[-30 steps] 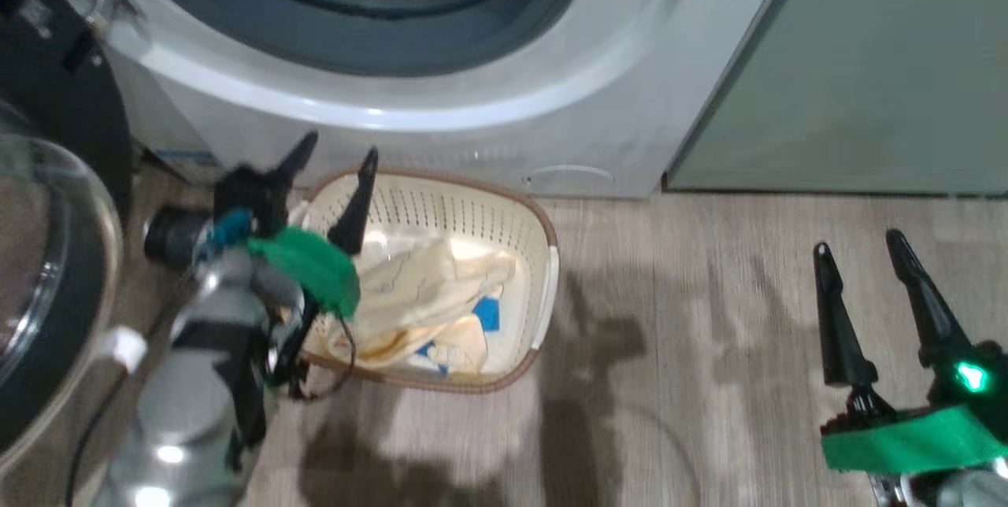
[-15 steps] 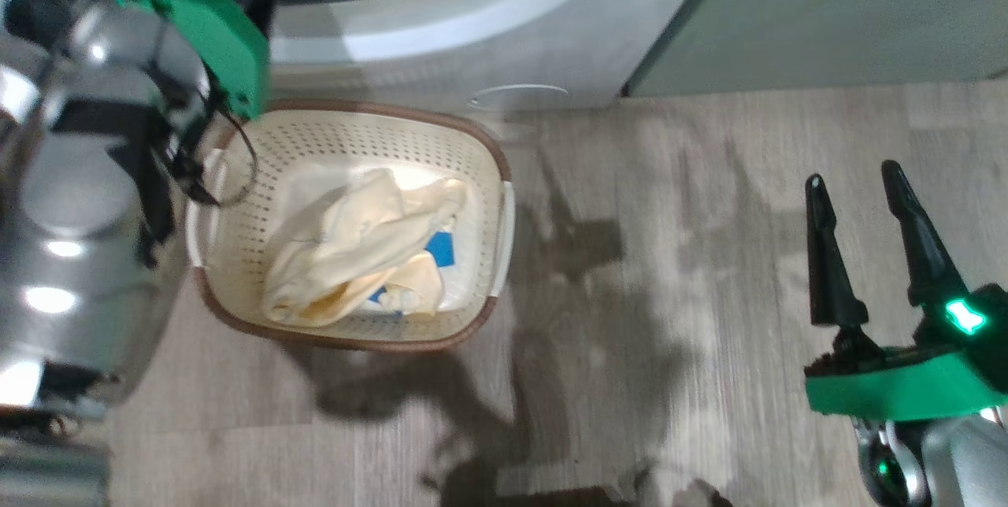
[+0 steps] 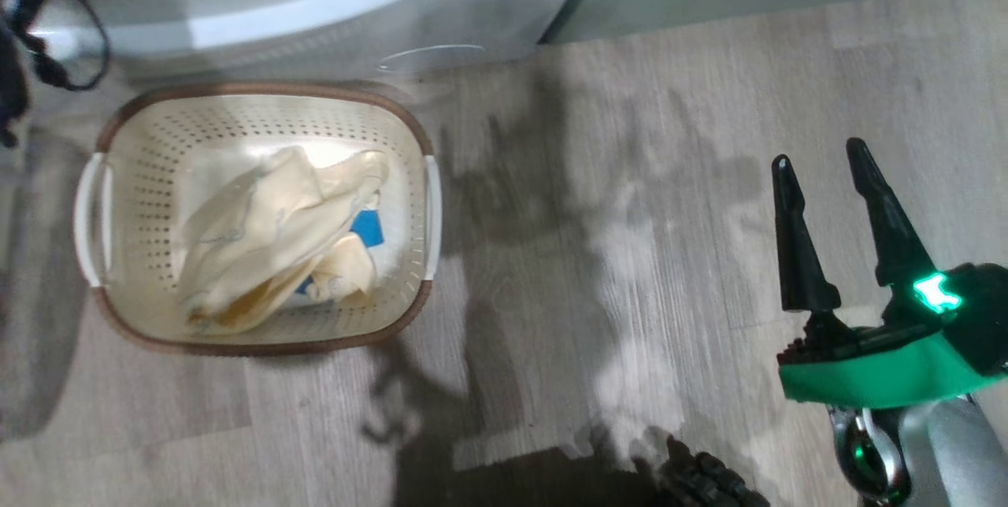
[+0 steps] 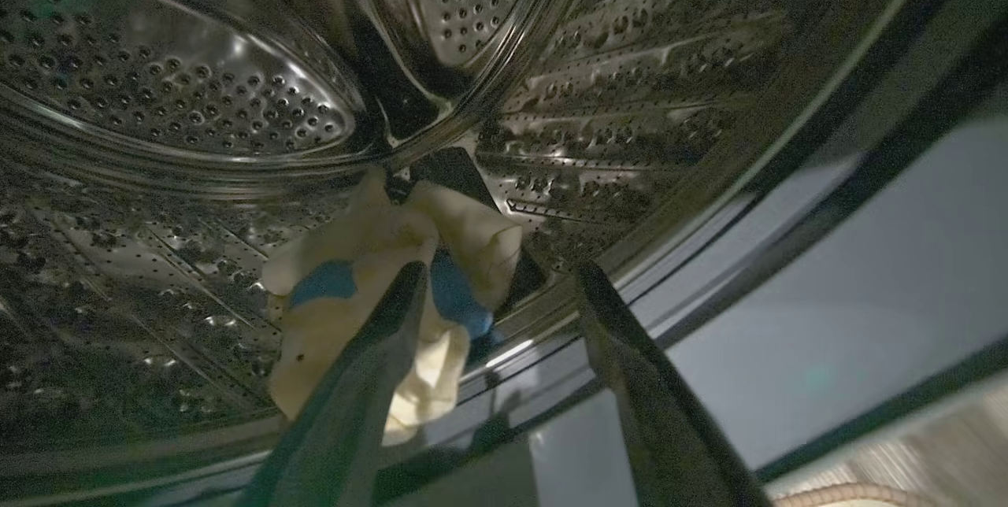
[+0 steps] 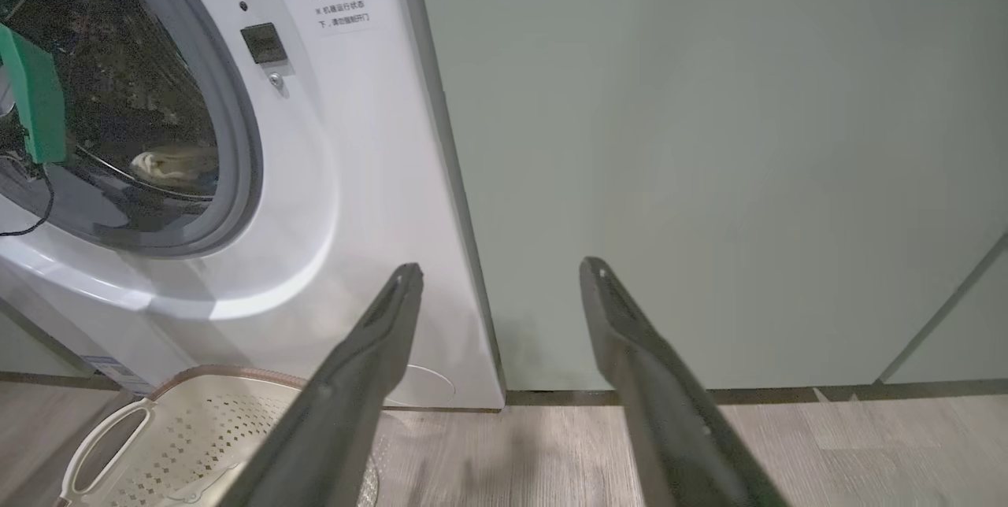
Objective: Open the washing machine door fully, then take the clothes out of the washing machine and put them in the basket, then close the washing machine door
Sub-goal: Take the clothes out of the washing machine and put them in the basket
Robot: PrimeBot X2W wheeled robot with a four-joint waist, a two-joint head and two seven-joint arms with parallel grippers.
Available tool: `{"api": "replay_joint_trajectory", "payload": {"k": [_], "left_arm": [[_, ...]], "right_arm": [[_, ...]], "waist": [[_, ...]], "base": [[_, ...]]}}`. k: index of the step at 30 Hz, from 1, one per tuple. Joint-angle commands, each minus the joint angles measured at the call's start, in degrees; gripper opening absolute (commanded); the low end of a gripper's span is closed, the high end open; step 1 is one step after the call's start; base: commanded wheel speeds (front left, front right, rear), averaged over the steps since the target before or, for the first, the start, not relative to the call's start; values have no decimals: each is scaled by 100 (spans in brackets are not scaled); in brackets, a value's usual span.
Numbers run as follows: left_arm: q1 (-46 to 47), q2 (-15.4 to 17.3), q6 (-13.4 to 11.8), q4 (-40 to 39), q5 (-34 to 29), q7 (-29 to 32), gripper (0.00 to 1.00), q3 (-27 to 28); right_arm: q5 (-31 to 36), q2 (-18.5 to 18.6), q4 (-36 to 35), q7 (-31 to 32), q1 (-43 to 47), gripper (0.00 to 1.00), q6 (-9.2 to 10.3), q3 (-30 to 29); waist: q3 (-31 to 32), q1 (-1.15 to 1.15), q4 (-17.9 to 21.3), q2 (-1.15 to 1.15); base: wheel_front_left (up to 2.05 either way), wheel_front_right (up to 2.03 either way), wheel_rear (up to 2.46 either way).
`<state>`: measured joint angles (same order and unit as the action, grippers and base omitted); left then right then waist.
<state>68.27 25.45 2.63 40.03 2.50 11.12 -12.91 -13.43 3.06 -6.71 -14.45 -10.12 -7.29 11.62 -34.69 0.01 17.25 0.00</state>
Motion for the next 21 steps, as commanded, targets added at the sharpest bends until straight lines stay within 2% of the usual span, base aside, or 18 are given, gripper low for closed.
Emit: {"api": "replay_joint_trajectory", "payload": {"k": [1,8,17,18,19,20,21], "left_arm": [[246,368,25,-104,-42,80,100,159],[747,808,21,234,-211,583,100,98],[1084,1007,-94,498,-294,1293,98,55],[1099,1016,-103,519,-293,1380,81,49],[1104,1027,-123,533,-297,1468,55,43],[1107,1030,-131,541,-283,1560,34,46],[1112,1031,-139,520,-268,1602,0,49]], "right_arm": [[-74,-15,-177,-55,-51,100,-20,135],[-265,-17,-195,-55,-134,100,-20,315],[-381,-18,-192,-55,-239,100,-20,451],[-389,-18,-188,-55,-248,100,-20,456],[-396,-18,-185,-55,-256,100,-20,457],[-404,-18,-181,-55,-262,100,-20,457],[-409,-18,-180,-55,-268,100,-20,452]], "waist": [[-101,-1,123,0],[-344,-1,386,0],[-527,-1,537,0],[-538,-1,547,0],[-547,-1,556,0],[-556,-1,564,0],[-565,-1,568,0]], "base": [[0,0,0],[0,0,0],[0,0,0],[0,0,0],[0,0,0],[0,0,0],[0,0,0]]}}
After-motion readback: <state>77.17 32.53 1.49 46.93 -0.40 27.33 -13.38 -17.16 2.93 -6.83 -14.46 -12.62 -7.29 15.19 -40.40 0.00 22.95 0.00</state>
